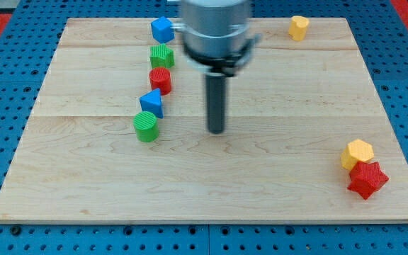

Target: Separate the yellow hexagon from the red star

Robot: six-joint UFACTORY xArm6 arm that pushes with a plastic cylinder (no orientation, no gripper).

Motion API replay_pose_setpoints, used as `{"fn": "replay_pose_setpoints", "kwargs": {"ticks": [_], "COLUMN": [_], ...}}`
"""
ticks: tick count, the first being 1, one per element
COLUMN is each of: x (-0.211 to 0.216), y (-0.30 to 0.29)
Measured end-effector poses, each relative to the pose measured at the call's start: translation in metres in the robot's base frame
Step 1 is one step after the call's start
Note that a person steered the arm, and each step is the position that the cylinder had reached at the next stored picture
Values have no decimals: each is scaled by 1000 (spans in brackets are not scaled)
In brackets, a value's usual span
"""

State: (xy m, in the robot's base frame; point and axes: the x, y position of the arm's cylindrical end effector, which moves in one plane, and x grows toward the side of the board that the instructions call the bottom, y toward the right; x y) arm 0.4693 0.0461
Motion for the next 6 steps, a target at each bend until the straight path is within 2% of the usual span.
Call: {"fn": "replay_pose_setpoints", "kwargs": {"ticks": [2,3,4,6], "x": [0,11,59,66], "y": [201,277,281,165]}}
